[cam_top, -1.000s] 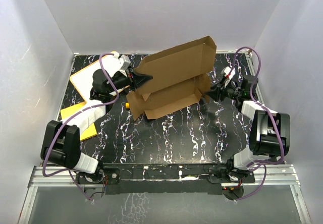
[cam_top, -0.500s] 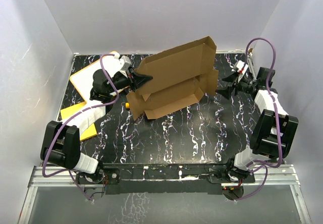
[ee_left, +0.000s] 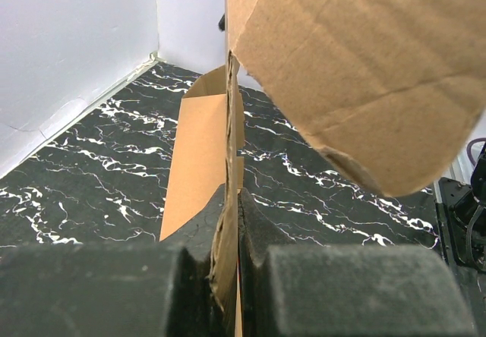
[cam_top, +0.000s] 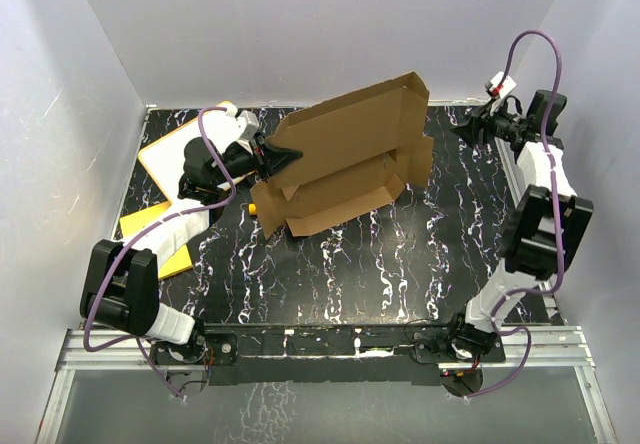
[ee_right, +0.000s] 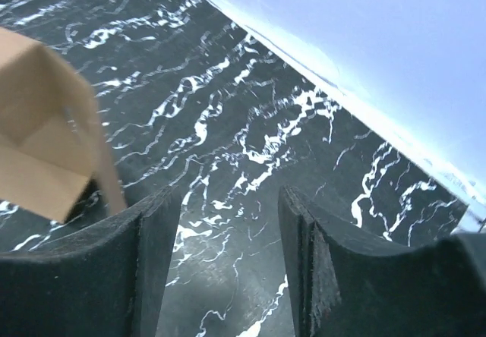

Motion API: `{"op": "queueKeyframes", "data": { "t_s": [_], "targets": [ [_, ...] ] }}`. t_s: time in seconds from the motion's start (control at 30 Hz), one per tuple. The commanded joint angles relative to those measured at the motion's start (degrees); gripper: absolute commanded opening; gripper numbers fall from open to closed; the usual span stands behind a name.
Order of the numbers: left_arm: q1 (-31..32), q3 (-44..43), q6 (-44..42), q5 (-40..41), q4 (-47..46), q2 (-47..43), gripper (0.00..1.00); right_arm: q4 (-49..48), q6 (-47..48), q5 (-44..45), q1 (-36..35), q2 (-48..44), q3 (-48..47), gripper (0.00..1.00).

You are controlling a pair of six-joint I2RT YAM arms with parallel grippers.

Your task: Fold the paper box

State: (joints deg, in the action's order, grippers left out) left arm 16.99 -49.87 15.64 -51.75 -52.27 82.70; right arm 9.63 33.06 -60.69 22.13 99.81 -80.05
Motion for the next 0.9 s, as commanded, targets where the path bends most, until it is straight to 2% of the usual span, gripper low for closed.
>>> {"op": "queueKeyframes", "data": {
  "t_s": [0.0, 0.1, 0.23, 0.4, 0.5, 0.7, 0.87],
  "targets": [
    [0.08, 0.97, 0.40, -1.87, 0.04, -1.93, 0.00, -3.85, -8.51, 1.93, -1.04, 8.76, -5.15, 0.57],
    [0.10, 1.14, 0.81, -1.90, -0.36, -1.84, 0.00, -4.22, -7.67, -3.65, -3.07, 11.98, -5.19, 0.60],
    [0.07, 0.91, 0.86, -2.02, -0.36, -1.84, 0.00, -0.28, 0.46, -8.87, -6.07, 13.44, -4.18, 0.69],
    [0.06, 0.95, 0.69, -2.14, -0.36, -1.75, 0.00, 10.18, 17.63, -16.13, -7.18, 11.92, -1.81, 0.81],
    [0.06, 1.29, 0.98, -2.13, -1.06, -1.50, 0.00, 23.98, 33.58, -20.21, -7.31, 11.91, -2.33, 0.88],
    [0.06, 1.66, 1.87, -2.13, -2.17, -1.46, 0.00, 43.96, 53.31, -22.80, -8.35, 15.92, -7.51, 0.89],
    [0.06, 1.70, 2.21, -2.21, -2.40, -1.45, 0.00, 45.56, 55.00, -23.06, -9.56, 16.21, -7.57, 0.84]
  ]
}}
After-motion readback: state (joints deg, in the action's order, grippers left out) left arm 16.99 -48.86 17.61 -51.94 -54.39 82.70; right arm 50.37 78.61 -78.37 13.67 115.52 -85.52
